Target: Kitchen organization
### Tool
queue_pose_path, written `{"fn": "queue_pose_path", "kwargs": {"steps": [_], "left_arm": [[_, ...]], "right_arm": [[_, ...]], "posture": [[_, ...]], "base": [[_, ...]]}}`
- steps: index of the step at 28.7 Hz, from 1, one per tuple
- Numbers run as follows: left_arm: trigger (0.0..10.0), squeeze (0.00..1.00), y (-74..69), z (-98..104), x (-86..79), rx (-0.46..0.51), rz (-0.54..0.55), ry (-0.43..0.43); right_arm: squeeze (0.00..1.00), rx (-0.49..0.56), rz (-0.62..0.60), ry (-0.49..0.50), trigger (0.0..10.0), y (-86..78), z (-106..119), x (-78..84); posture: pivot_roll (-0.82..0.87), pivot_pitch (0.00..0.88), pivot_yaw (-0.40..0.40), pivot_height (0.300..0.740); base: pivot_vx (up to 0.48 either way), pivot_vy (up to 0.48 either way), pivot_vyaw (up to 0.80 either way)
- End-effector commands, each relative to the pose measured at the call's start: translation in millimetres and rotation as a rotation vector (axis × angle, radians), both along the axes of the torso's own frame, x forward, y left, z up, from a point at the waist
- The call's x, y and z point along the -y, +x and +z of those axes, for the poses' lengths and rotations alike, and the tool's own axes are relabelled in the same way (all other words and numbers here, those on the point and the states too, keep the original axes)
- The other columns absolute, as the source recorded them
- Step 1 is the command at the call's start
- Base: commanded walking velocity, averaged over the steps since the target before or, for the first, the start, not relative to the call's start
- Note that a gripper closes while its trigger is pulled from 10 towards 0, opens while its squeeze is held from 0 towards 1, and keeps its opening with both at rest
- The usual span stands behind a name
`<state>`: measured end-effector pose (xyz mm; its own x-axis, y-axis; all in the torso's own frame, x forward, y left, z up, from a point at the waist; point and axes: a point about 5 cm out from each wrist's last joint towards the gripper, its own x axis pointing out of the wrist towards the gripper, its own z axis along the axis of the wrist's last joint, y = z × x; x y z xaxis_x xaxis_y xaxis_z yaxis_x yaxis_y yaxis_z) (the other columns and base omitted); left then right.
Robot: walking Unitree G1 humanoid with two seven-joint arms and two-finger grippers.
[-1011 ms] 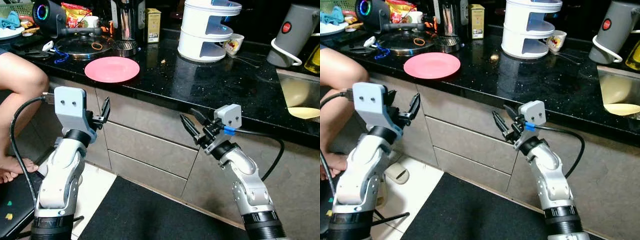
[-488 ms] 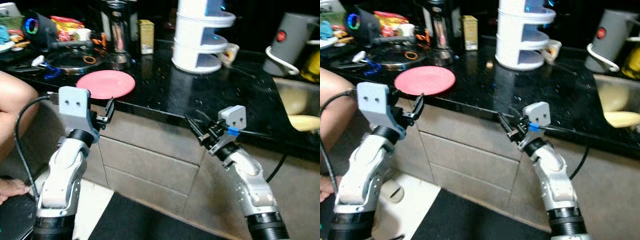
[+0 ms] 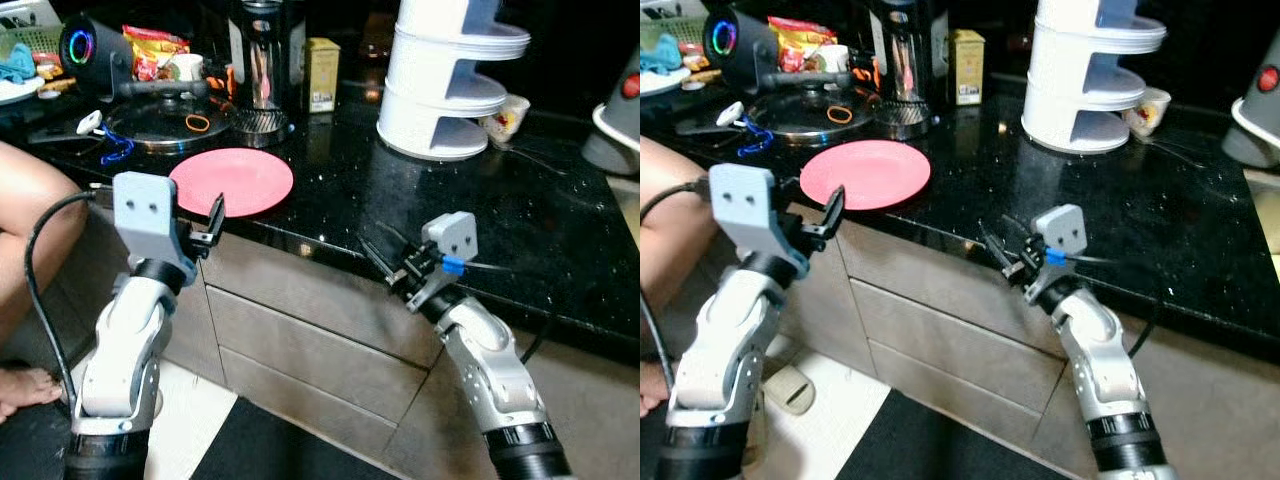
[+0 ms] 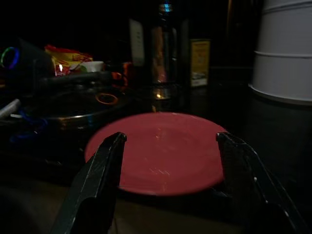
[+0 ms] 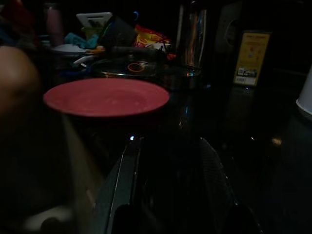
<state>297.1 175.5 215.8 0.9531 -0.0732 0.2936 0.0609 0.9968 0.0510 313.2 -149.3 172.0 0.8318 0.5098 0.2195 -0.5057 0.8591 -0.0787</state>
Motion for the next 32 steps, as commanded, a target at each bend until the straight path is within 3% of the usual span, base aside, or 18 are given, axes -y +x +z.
{"fn": "queue_pose_path", "kwargs": {"steps": [1, 13, 17, 18, 19, 21, 28, 32], "left_arm": [[10.0, 0.00, -0.4, -4.6, -1.5, -0.023, 0.007, 0.006], [10.0, 0.00, -4.9, -6.4, -9.2, -0.029, 0.041, -0.095], [10.0, 0.00, -9.0, -7.4, -8.3, -0.041, 0.018, -0.189], [10.0, 0.00, -16.4, -10.0, -1.7, -0.063, -0.039, -0.305], [10.0, 0.00, -16.4, -10.0, -1.7, -0.063, -0.039, -0.305], [10.0, 0.00, -23.6, -12.7, 2.2, -0.083, -0.072, -0.386], [10.0, 0.00, -44.1, -21.9, 1.0, -0.129, -0.054, -0.549], [10.0, 0.00, -50.2, -27.1, -12.3, -0.138, 0.011, -0.640]], "right_arm": [[0.00, 0.003, 0.021, -0.002, 10.0, -0.1, 0.0, -5.0], [0.00, 0.014, 0.041, -0.023, 10.0, 0.1, 3.0, -4.6], [0.00, 0.022, 0.033, -0.025, 10.0, 3.1, 7.7, 4.2], [0.00, 0.037, 0.093, 0.048, 10.0, 1.2, 19.8, 14.0], [0.00, 0.037, 0.093, 0.048, 10.0, 1.2, 19.8, 14.0], [0.00, 0.041, 0.174, 0.099, 10.0, -3.6, 27.9, 17.8], [0.00, -0.001, 0.307, 0.071, 10.0, -14.9, 23.9, 11.6], [0.00, -0.029, 0.329, 0.052, 10.0, -16.2, 15.4, 4.7]], "posture": [[-0.04, 0.000, -0.070, 0.740], [-0.03, 0.000, -0.075, 0.740], [-0.02, 0.000, -0.075, 0.740], [-0.02, 0.000, -0.074, 0.740], [-0.02, 0.000, -0.074, 0.740], [-0.01, 0.000, -0.072, 0.740], [0.01, 0.000, -0.070, 0.740], [0.02, 0.000, -0.074, 0.740]], "base": [[0.461, 0.000, 0.00], [0.026, 0.000, 0.00], [0.000, 0.000, 0.00], [0.000, 0.000, 0.00], [0.000, 0.000, 0.00], [0.000, 0.000, 0.00], [0.000, 0.000, 0.00], [0.000, 0.000, 0.00]]}}
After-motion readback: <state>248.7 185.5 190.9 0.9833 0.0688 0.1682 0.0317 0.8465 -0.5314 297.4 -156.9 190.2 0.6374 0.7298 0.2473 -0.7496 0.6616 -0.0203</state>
